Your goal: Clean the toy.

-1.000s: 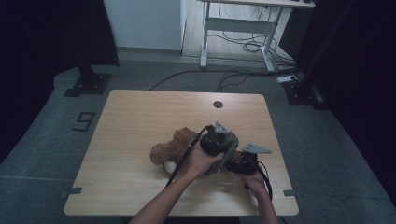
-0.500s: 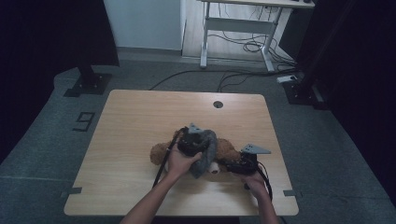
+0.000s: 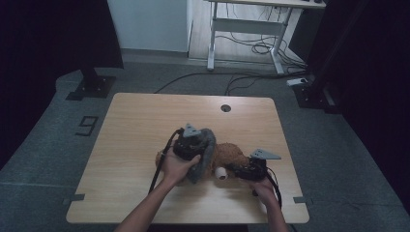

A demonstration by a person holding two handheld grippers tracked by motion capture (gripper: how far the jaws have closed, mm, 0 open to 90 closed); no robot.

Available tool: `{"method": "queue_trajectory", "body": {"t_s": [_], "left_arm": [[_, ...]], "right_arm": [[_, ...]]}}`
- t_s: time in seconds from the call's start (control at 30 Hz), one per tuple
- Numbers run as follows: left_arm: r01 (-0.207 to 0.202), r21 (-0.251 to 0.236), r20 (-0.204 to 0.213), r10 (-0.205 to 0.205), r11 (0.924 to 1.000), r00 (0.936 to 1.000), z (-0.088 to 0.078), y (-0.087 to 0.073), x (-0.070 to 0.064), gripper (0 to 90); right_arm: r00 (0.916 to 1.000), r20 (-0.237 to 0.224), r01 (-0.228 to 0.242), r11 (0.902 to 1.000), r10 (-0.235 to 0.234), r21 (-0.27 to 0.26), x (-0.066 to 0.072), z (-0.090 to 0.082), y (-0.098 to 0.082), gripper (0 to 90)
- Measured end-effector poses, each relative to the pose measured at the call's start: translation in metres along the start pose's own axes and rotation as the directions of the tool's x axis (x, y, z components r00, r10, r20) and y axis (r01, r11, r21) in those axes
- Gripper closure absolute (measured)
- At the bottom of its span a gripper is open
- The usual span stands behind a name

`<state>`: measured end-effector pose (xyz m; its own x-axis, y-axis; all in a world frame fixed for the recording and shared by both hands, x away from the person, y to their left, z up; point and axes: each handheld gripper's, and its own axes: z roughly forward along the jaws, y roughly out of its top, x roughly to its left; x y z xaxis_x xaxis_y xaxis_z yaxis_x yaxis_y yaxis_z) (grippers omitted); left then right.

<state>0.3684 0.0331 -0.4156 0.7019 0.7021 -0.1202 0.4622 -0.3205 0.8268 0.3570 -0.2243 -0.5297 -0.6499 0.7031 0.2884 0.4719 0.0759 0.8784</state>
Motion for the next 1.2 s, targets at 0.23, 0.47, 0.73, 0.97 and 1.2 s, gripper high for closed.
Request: {"method": "queue_trajectory", "body": {"t_s": [0.23, 0.47, 0.73, 0.97, 1.2], "left_arm": [[-0.067, 0.048, 0.080, 0.063, 0.9966, 0.9948, 0.046, 0.022, -0.049, 78.9], [-0.152, 0.117, 0.047, 0.147, 0.9814, 0.9879, 0.080, 0.003, -0.066, 78.9], [-0.059, 0.109, -0.033, 0.063, 0.9923, 0.9975, 0.052, -0.008, -0.022, 79.1], [0.096, 0.036, -0.035, -0.094, 0.9948, 0.9949, 0.010, -0.029, 0.036, 79.4], [0.128, 0.014, -0.093, -0.127, 0.9916, 0.9876, -0.016, -0.047, 0.061, 79.3]], "right_arm": [[1.0000, -0.003, -0.002, 1.0000, 0.002, 0.002, 0.000, -0.001, 0.000, 29.3], [1.0000, 0.003, 0.002, 0.9999, -0.002, 0.015, -0.001, -0.001, -0.001, 29.1], [1.0000, -0.001, 0.001, 1.0000, -0.001, 0.010, -0.002, -0.001, -0.001, 29.2], [1.0000, -0.005, -0.005, 1.0000, 0.005, 0.000, -0.003, 0.000, -0.002, 29.2], [1.0000, -0.003, -0.007, 1.0000, 0.007, -0.001, -0.003, 0.000, -0.002, 29.1]]}}
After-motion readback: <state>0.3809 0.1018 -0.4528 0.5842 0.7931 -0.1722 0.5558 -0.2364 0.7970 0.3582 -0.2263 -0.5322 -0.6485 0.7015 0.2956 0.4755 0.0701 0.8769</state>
